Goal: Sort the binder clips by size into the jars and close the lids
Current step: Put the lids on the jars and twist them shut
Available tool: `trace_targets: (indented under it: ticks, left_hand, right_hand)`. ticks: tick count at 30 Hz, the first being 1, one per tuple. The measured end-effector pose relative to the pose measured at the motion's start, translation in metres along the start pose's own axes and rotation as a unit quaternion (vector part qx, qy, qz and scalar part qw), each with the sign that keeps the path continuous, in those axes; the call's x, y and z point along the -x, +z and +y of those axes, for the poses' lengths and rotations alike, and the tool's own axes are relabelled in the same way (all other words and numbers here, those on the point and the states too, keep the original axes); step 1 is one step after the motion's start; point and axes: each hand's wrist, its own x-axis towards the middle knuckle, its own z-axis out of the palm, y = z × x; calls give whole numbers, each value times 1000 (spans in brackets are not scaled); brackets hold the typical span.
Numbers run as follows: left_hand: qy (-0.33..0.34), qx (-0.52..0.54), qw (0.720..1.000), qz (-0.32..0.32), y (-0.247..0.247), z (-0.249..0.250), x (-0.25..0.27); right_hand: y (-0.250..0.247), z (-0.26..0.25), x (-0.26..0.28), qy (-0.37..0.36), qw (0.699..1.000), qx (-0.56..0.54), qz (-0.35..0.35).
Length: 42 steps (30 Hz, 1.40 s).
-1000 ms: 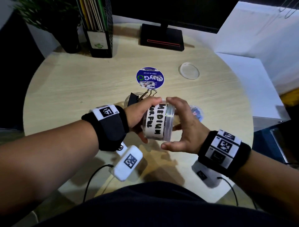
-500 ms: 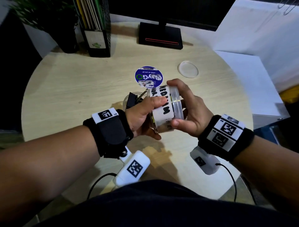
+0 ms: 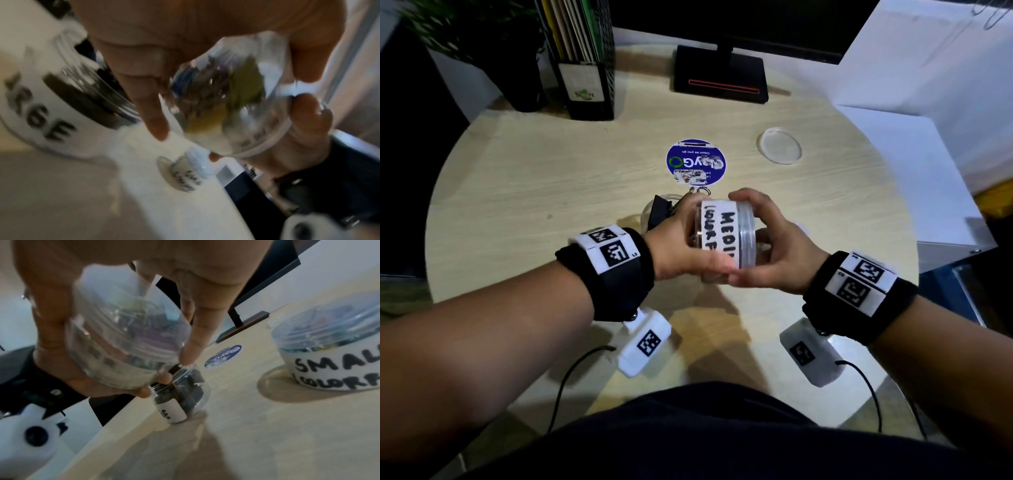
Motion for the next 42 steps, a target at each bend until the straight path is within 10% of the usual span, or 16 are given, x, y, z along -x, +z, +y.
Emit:
trace_targets:
  ticks: [3,7,13,18,27,42]
  left_hand:
    - [12,-302,953,22,-8,-3,1]
    - [31,-464,885,19,-5,-4,1]
    - [7,-623,776,104,-3,-15,2]
    - [-61,-665,740,85,-15,-36,3]
    - [-58,-642,757,107,-17,-49,1]
    - [-78,-658,743,92,-12,-44,-6]
  right_hand:
    - [-4,8,3,-53,964,262,-16]
    - [2,13,5,-4,833,539,-123]
    - [10,18,10,34,745,624,-231]
    - [8,33,16,-79,761,630,-136]
    - [4,49,10,-47,833,550,45]
    - [-7,40,-3,56,883,467,16]
